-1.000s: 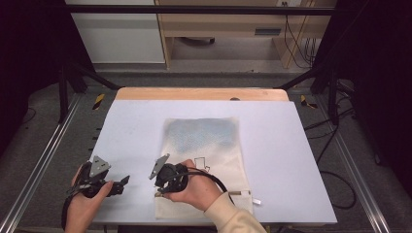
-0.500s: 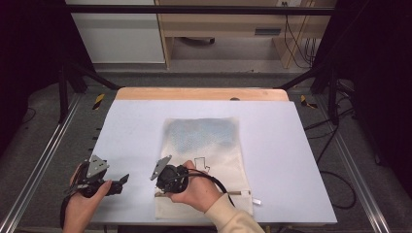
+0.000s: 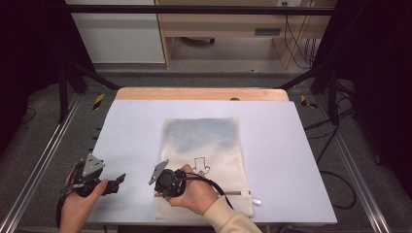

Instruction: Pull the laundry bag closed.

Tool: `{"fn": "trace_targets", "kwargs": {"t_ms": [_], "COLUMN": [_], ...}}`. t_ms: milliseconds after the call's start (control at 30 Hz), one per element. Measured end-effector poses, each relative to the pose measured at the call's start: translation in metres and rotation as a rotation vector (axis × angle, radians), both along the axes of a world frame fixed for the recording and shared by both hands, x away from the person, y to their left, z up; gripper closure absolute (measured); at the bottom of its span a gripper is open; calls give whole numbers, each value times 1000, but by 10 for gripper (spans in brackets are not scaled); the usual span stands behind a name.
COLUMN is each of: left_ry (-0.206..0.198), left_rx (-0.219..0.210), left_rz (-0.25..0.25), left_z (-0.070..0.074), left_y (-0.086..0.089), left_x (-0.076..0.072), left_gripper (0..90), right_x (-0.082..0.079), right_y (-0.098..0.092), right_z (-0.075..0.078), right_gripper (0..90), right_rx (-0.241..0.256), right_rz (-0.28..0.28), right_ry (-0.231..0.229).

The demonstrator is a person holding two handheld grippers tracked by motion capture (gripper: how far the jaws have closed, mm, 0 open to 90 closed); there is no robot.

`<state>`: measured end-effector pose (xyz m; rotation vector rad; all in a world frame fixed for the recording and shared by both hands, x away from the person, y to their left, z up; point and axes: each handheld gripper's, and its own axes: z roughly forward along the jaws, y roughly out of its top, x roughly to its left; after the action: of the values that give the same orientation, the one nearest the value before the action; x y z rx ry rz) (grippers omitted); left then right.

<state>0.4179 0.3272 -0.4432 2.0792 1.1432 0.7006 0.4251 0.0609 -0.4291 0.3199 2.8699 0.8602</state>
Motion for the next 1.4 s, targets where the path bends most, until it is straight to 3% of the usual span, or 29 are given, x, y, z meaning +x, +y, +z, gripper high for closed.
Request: {"fn": "trace_targets", "kwargs": {"t_ms": [633,1000,1133,1233,1333,1400], "left_ry": [17,21,23,23,30,56], "left_rx": [9,-8,-50,-79,-110,-151], "left_rz": [-9,-31,-40,-59,-86,-128], "left_z": [-2,-1,0,4,7,9], "left_y": [-2,-6,-6,-5,-8,-12], "left_x": [1,-2,-6,-13,-23,-29], "left_gripper": [73,74,74,75,82,139], "right_x": [1,3,5,8,8,8], "right_y": [-4,11,18,18,16,12], "right_z": [0,-7,-11,-8,-1,2], "right_gripper": [756,718,809,816,816,817], "right_rx": [6,7,-22,-36,-9,10], "right_rz": [10,34,37,40,34,33], "right_ry": [23,48,63,81,76,80]}}
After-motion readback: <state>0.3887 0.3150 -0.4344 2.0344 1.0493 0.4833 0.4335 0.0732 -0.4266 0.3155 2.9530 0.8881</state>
